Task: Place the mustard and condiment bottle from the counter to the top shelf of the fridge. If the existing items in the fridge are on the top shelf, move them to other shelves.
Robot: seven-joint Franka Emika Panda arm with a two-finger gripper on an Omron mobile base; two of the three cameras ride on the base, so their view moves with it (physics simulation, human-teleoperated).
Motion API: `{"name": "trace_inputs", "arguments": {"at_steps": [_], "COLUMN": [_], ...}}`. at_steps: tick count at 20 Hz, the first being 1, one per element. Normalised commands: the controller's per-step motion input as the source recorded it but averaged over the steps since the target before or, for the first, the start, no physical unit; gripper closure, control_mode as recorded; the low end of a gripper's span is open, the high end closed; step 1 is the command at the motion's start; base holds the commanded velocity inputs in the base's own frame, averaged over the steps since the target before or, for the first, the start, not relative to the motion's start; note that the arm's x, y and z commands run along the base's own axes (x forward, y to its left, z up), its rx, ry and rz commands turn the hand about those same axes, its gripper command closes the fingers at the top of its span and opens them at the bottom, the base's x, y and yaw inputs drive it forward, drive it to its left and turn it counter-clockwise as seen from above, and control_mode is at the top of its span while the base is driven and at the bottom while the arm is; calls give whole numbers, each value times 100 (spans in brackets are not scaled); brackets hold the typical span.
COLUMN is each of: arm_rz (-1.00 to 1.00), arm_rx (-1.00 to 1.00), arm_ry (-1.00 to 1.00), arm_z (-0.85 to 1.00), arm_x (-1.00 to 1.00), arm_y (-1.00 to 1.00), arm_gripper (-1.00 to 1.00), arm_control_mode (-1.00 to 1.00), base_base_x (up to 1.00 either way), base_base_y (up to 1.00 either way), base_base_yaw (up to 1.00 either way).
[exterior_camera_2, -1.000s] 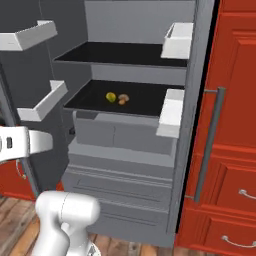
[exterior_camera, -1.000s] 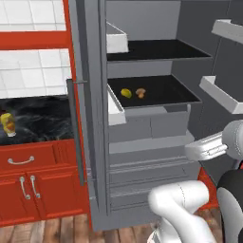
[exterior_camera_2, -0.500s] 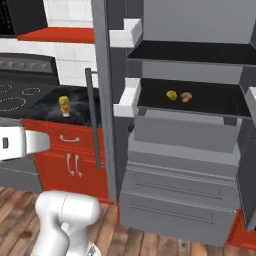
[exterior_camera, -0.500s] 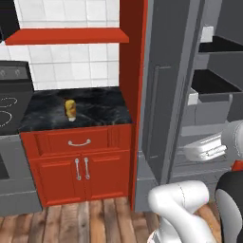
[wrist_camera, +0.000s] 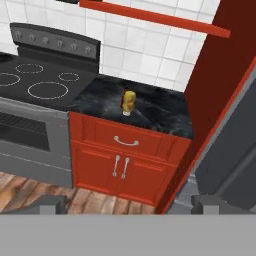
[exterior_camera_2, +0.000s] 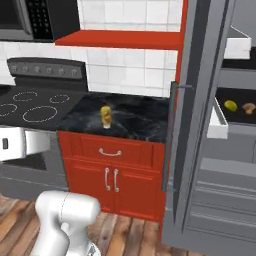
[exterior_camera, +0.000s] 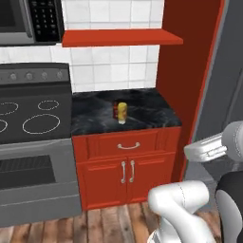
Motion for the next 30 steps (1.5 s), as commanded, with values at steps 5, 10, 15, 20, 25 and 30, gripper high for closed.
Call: {"name": "trace_inputs", "arguments": {"at_steps": [5,10,15,20,25,30], "arm_rz": [0,0,0,-12,-29,-28], "arm_rx": [0,0,0,1,9,11], "arm_ry": [0,0,0,2,9,5], "arm_z": [0,0,0,-14,-52,-65], "arm_x": [0,0,0,20,74,73], "arm_y": [0,0,0,-9,-32,-42], "arm_gripper": [-100,-100,-100,-100,-100,-100], "arm_control_mode": [100,100,100,-100,-100,-100], "base_base_x": [90,76,30,14,0,0], "base_base_y": [100,75,12,-6,0,0], "base_base_yaw": [-17,-18,-21,-16,0,0]}}
